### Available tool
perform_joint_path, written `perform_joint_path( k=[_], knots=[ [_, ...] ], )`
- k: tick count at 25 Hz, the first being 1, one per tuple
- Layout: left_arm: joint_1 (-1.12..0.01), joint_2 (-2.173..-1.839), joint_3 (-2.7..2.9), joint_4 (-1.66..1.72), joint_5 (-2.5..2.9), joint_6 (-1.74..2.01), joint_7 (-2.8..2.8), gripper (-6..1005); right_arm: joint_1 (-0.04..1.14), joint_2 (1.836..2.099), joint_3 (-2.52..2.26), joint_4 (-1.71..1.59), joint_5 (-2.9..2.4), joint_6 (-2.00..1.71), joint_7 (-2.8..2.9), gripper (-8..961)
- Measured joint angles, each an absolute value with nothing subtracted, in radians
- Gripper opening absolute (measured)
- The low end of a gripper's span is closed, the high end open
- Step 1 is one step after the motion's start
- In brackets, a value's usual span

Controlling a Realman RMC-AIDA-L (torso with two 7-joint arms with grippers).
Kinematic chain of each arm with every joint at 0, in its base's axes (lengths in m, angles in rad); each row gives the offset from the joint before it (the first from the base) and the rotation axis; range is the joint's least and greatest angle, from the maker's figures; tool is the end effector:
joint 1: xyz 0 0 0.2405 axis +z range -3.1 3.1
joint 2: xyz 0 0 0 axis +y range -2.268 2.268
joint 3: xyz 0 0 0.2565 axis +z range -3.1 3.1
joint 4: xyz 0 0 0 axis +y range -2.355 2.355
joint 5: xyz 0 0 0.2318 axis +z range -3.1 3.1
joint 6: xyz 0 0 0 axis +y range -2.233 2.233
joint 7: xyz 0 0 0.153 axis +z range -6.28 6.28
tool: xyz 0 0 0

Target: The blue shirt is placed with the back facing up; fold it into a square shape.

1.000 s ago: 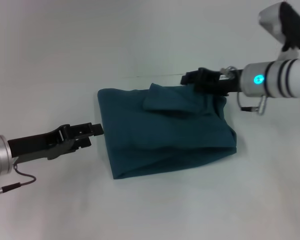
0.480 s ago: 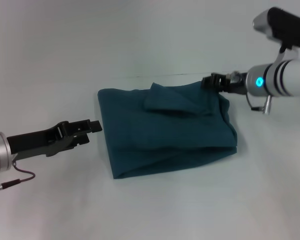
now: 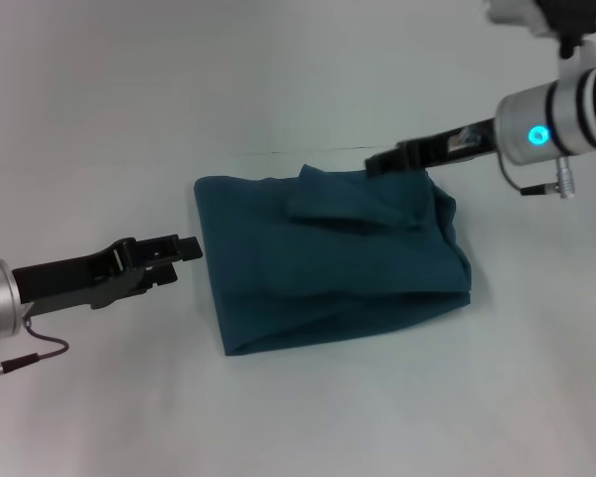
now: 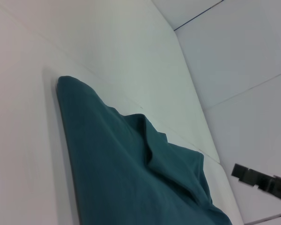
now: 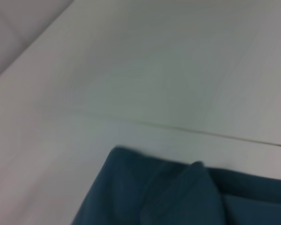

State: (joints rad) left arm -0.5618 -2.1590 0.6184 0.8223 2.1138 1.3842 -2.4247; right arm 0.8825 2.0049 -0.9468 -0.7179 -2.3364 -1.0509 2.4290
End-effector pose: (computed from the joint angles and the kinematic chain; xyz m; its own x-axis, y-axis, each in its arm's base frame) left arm -0.2646 0.3849 -0.0003 0.0558 0.8442 0.5331 0.9643 -0.1840 0.1904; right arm 0.1897 0.4888 0.0098 0.5768 -0.7223 -0.3816 -0.8125 -0.4586 -0.3600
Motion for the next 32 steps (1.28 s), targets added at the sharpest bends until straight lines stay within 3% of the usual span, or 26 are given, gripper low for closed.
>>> perform_joint_path(
  k=[12,32],
  knots=[
    [-0.564,-2.158,0.615,0.822,2.093,1.383,-2.431,646,0.912,2.096,-1.214,-0.699,-2.605,-0.832,2.342,452],
    [-0.577,-2.155,0.615,0.817,2.088,1.364,-2.431,647,0.919,2.101,-1.353,-0.625,-2.63,-0.623,2.404,422]
  ],
)
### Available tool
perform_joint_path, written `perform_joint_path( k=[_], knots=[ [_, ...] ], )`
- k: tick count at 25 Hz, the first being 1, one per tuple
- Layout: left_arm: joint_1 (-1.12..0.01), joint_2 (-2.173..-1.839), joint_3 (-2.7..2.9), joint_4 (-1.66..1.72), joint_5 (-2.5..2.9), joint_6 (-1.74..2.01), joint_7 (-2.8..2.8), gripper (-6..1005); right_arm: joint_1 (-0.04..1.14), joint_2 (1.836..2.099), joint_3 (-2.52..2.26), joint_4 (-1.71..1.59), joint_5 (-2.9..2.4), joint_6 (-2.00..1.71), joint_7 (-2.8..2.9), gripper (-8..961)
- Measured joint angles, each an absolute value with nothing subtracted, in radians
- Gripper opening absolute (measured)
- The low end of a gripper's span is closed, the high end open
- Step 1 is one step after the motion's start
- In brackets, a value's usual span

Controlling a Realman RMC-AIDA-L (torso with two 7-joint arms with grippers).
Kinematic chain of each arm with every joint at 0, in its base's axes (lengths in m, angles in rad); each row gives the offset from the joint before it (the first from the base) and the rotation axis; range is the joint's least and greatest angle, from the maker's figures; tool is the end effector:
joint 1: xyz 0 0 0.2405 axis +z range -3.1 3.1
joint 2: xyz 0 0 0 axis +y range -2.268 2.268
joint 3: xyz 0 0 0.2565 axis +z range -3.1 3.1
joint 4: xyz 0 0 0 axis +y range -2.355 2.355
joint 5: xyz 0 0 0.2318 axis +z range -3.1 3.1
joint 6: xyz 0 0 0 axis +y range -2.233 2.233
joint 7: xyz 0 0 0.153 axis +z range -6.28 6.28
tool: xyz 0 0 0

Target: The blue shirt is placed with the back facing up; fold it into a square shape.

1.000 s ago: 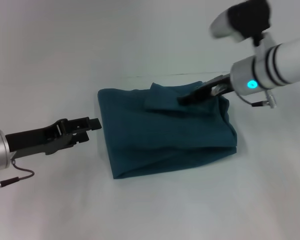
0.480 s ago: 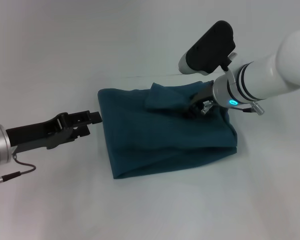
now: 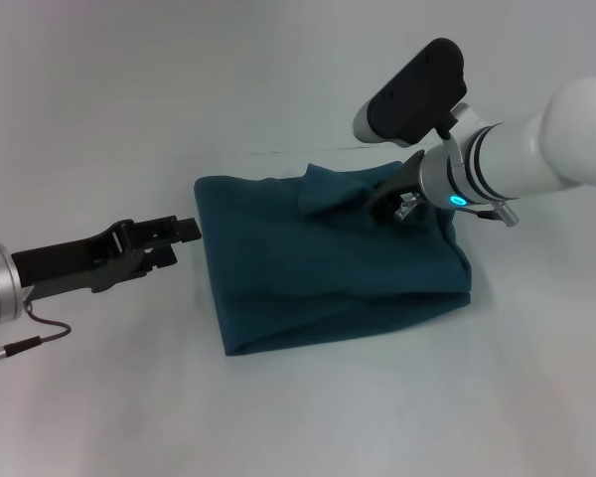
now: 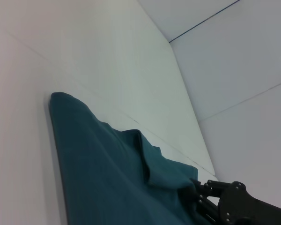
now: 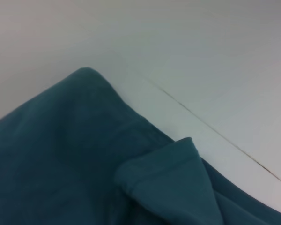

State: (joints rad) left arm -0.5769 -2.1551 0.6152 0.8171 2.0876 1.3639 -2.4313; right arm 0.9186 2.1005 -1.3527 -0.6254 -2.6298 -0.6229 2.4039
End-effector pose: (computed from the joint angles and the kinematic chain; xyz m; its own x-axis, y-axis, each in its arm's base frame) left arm -0.2591 0.3928 0.0035 0.0446 0.8289 0.5576 0.9611 -0.1879 0.2025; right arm 0.1857 0.4925 -0.0677 0.8863 -0.4631 -0.0059 -0.3334 -0.6292 -0.7021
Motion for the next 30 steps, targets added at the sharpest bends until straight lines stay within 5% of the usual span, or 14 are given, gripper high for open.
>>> perform_joint_path(
  k=[1,3,9,30],
  knots=[
    [-0.577,-2.155,0.615,0.817,2.088,1.364,-2.431,647,0.92,2.101,-1.355,-0.623,-2.629,-0.621,2.404,421],
    [-0.577,-2.155,0.615,0.817,2.088,1.363,-2.431,647,0.92,2.101,-1.356,-0.622,-2.629,-0.618,2.405,182],
    [-0.577,-2.155,0.615,0.816,2.088,1.355,-2.431,647,0.913,2.101,-1.348,-0.629,-2.628,-0.597,2.442,23],
    [-0.58,-2.155,0.617,0.814,2.088,1.353,-2.431,647,0.907,2.093,-1.207,-0.609,-2.63,-0.553,2.558,28]
  ],
)
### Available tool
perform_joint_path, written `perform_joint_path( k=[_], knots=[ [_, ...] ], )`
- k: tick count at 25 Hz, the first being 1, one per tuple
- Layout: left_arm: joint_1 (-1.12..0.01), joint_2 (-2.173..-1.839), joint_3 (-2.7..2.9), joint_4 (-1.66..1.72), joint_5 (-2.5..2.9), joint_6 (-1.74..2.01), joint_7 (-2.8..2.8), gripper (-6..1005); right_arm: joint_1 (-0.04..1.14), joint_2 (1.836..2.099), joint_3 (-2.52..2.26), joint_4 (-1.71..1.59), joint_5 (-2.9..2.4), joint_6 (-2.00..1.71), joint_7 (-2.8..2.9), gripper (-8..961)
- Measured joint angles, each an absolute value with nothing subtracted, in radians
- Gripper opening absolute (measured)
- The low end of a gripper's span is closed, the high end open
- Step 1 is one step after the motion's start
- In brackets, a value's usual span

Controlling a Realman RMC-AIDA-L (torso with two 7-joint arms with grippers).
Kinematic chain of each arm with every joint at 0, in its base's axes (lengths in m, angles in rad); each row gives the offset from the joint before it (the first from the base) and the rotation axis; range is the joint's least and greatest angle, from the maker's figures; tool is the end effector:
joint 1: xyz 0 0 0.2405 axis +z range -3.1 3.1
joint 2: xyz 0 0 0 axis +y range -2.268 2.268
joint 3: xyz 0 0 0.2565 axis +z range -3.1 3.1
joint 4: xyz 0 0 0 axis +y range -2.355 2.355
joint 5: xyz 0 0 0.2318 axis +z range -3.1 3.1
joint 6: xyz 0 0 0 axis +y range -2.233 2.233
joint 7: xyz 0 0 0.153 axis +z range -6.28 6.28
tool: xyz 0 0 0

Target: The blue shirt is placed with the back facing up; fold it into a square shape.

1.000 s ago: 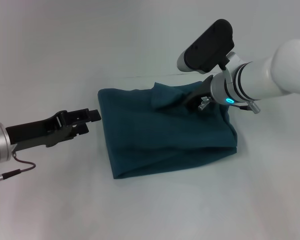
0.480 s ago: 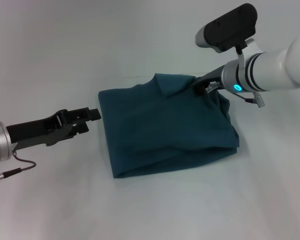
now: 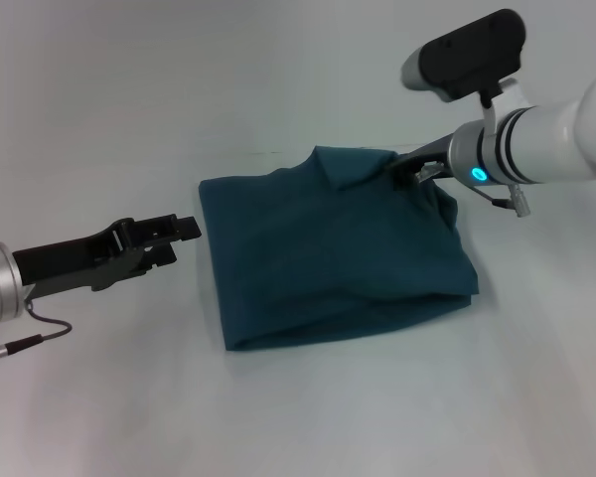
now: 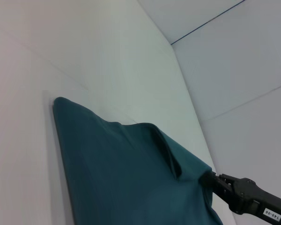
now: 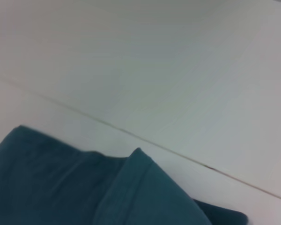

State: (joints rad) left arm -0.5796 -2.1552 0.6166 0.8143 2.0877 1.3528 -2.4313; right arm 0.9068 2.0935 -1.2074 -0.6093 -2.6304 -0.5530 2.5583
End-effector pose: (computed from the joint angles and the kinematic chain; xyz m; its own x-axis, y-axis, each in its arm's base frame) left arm -0.2591 0.3944 0.0030 0.0436 0.8261 0.5619 0.9625 -0.1855 0.1980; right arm 0.2008 0.5063 -0.0415 0.7692 -0.5798 -0.2686 -0.5658 -0.4226 -0.7081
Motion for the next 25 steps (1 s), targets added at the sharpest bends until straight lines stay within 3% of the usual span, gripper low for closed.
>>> perform_joint_path(
  k=[14,25],
  knots=[
    [-0.586,-2.156,0.617,0.815,2.088,1.353,-2.431,647,0.912,2.093,-1.211,-0.576,-2.64,-0.543,2.592,31],
    [-0.587,-2.158,0.621,0.815,2.088,1.353,-2.431,646,0.907,2.088,-1.204,-0.566,-2.64,-0.514,2.63,171]
  ],
)
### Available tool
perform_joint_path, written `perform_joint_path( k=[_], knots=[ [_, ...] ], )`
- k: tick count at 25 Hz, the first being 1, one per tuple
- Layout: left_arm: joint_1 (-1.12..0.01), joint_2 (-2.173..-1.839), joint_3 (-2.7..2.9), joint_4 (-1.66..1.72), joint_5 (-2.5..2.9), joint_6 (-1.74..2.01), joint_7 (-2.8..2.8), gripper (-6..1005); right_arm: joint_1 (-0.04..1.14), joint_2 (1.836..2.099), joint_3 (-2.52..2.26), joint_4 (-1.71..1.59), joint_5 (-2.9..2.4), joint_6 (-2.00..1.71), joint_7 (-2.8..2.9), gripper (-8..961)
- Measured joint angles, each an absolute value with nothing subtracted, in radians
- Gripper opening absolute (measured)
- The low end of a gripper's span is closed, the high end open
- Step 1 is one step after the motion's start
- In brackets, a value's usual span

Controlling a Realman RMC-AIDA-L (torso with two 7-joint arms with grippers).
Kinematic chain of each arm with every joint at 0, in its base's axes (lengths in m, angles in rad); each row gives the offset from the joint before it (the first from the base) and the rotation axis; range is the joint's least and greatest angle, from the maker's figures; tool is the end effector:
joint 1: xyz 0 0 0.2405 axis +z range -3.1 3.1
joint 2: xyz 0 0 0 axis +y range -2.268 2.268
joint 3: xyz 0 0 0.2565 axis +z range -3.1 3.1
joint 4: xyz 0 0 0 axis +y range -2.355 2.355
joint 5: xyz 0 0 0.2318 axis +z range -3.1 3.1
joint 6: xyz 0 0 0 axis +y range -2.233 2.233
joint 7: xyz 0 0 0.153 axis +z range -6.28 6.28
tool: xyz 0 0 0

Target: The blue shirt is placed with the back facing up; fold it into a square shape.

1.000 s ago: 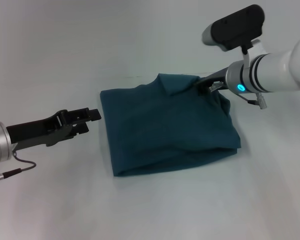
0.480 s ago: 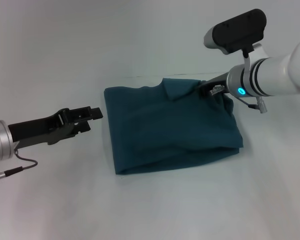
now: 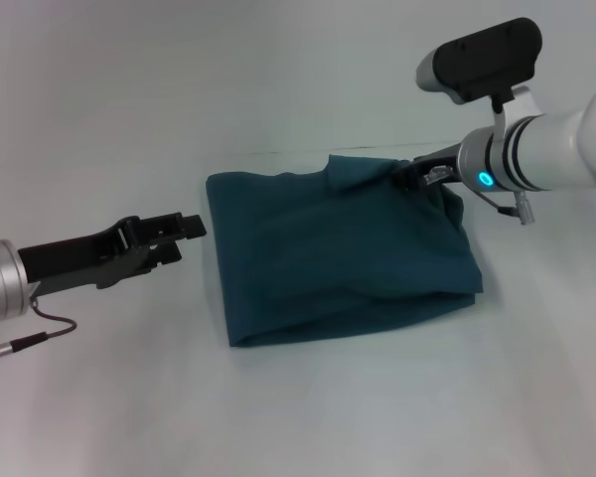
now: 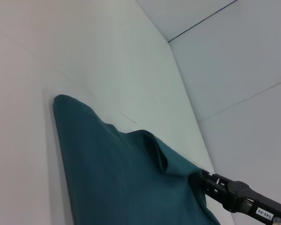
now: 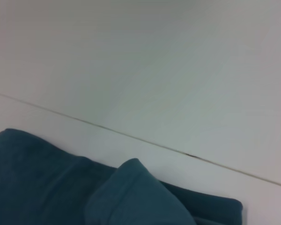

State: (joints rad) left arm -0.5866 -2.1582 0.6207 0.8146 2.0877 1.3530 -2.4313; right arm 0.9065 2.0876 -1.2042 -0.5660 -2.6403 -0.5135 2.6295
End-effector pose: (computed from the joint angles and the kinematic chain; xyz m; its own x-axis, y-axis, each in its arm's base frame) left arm -0.2553 0.3957 0.0012 0.0512 0.8281 0.5582 0.9606 -0.1938 0.1994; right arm 0.2134 0.5058 -0.0416 0.7219 -0.6155 -0.3163 -0.6139 -0.3587 -0.7032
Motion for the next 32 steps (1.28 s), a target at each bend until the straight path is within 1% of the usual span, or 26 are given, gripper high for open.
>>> perform_joint_path(
  k=[5,11,17,20,25,27,32],
  knots=[
    [-0.587,-2.158,0.621,0.815,2.088,1.356,-2.431,646,0.905,2.085,-1.198,-0.553,-2.641,-0.496,2.649,377],
    [-0.587,-2.16,0.62,0.815,2.088,1.357,-2.431,647,0.902,2.069,-1.173,-0.538,-2.642,-0.493,2.684,371],
    [-0.587,-2.16,0.621,0.815,2.088,1.359,-2.431,647,0.886,2.052,-1.14,-0.54,-2.642,-0.499,2.701,399],
    [-0.587,-2.16,0.619,0.815,2.088,1.362,-2.431,647,0.879,2.034,-1.106,-0.54,-2.641,-0.505,2.721,413],
    [-0.586,-2.159,0.617,0.815,2.088,1.363,-2.432,646,0.854,1.991,-0.977,-0.579,-2.634,-0.581,2.738,437],
    [-0.587,-2.158,0.617,0.815,2.088,1.363,-2.432,646,0.842,1.981,-0.926,-0.612,-2.628,-0.636,2.732,446],
    [-0.588,-2.156,0.615,0.817,2.088,1.362,-2.433,647,0.8,1.966,-0.863,-0.71,-2.557,-0.808,2.699,470]
  ],
)
